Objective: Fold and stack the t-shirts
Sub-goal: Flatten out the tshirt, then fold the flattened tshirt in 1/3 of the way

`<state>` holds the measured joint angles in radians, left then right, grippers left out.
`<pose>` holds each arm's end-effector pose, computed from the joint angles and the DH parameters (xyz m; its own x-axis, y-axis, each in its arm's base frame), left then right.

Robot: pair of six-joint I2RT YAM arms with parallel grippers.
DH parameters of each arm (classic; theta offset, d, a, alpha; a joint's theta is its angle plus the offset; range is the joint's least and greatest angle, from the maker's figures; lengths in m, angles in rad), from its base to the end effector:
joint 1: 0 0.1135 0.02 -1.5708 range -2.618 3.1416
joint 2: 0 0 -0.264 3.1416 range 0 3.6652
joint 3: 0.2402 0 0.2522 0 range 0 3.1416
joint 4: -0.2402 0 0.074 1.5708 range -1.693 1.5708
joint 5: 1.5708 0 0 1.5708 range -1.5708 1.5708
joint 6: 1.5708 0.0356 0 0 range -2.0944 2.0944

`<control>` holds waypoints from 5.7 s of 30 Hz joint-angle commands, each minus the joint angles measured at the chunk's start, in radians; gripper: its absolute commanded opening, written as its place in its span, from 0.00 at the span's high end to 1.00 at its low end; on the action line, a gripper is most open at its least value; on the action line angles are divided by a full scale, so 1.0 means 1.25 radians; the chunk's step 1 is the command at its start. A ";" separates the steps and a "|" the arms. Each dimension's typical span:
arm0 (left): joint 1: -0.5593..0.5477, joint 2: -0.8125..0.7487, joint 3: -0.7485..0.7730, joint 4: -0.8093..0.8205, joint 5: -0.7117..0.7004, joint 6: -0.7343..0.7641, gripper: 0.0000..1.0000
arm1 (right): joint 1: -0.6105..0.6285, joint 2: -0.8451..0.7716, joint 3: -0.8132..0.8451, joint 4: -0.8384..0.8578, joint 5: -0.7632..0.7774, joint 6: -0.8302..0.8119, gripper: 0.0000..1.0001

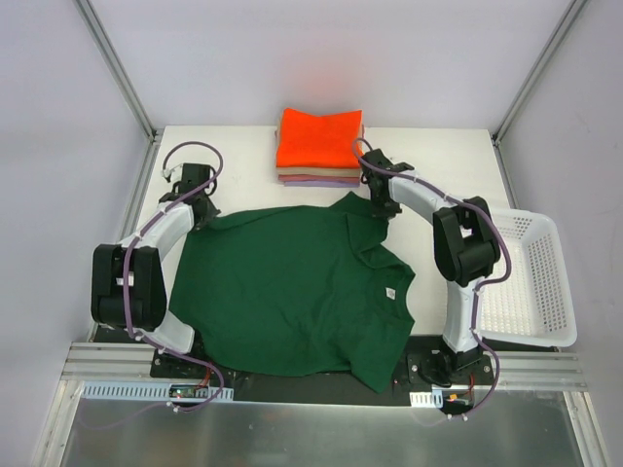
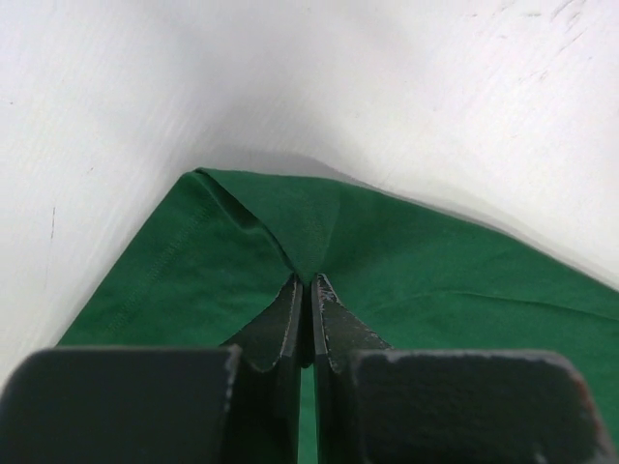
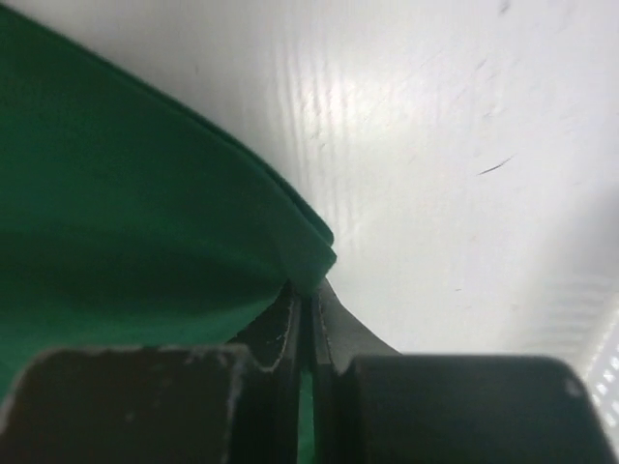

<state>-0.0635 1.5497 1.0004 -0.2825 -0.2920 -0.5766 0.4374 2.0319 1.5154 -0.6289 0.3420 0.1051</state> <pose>0.3275 -0.0106 0.2208 -0.5460 -0.4884 -0.6806 -0.5134 0.8371 -0.1888 0.3896 0.1690 0.1832 -0.8493 -0.2880 -0.4425 -0.1856 0.9475 -0.2605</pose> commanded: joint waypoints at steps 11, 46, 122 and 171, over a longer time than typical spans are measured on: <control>0.005 -0.335 0.054 0.000 0.007 0.035 1.00 | -0.009 -0.333 0.071 -0.057 0.211 -0.236 1.00; 0.005 -0.668 0.549 -0.097 0.292 0.024 1.00 | -0.006 -0.720 0.605 -0.101 -0.150 -0.459 1.00; 0.115 0.094 0.192 -0.061 0.084 0.173 0.01 | -0.014 -0.640 -0.518 0.255 -0.229 -0.236 0.04; 0.124 0.333 0.237 0.027 0.466 0.169 0.01 | 0.149 -0.350 -0.363 0.296 -0.511 -0.240 0.04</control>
<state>0.0849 1.9751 1.3285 -0.1871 0.3725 -0.4049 0.5476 1.7332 1.1042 -0.2398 -0.4141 -0.1406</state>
